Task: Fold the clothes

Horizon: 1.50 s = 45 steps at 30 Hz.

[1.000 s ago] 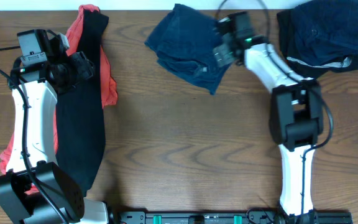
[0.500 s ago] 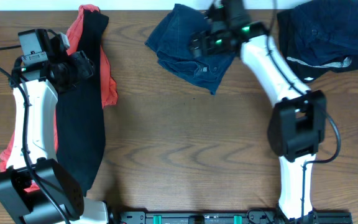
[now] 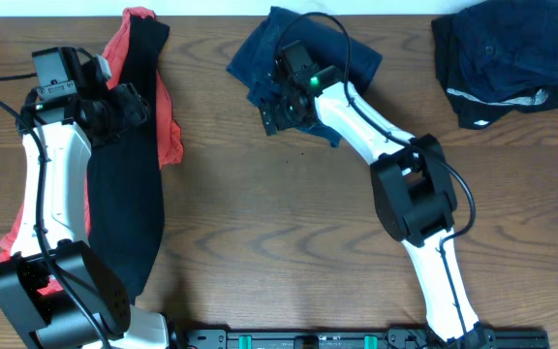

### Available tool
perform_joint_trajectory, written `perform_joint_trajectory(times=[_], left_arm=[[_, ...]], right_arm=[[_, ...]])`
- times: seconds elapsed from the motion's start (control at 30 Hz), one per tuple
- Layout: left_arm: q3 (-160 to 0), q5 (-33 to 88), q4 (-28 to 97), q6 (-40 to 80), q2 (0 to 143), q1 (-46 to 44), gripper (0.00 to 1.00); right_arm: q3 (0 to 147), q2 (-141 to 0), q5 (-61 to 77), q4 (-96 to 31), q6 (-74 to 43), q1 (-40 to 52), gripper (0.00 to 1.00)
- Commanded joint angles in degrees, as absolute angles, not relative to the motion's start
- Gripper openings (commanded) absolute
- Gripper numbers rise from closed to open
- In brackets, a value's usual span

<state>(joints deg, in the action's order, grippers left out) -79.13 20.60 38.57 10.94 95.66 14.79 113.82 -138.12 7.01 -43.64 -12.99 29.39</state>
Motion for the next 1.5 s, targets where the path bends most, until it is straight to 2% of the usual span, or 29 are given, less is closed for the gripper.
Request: perform_joint_trajectory(times=[0.0,0.33,0.57,0.63,0.73,0.87,1.0,1.13,1.3,1.47], left_arm=[[-78.81,20.14,38.79,11.29,96.25,14.66,0.6],[-78.81,20.12,38.79,11.29,96.25,14.66,0.6],[-78.81,20.08,38.76,11.27,96.25,14.66,0.6],[-78.81,20.08,38.79,11.27,96.25,14.66,0.6],[-78.81,20.08,38.74,11.27,96.25,14.66,0.6],[-78.81,20.08,38.54,11.27,96.25,14.66,0.6],[-78.81,20.1,38.54,11.27,96.25,14.66,0.6],[-78.81,20.1,38.57,11.27,96.25,14.66,0.6],[-78.81,20.1,38.61,11.27,96.25,14.66,0.6],[-78.81,20.1,38.61,11.27,96.25,14.66,0.6]], right_arm=[[113.78,-138.89,4.6,-45.65,-13.02,27.94,0.96],[113.78,-138.89,-7.2,-53.41,-10.22,22.04,0.97],[114.04,-138.54,-7.16,-51.99,-2.17,15.38,0.98],[114.24,-137.49,-5.26,-52.16,-2.02,13.89,0.98],[114.34,-133.67,4.6,-52.73,-0.75,12.64,0.96],[114.34,-127.15,12.51,-51.55,-1.21,12.86,0.99],[114.34,-121.82,12.71,-51.51,-9.21,13.45,0.99],[114.24,-121.38,11.6,-52.23,-30.94,13.13,0.99],[113.19,-123.9,2.72,-52.66,-53.45,13.23,0.99],[112.05,-126.48,2.07,-53.8,-66.72,13.63,0.99]])
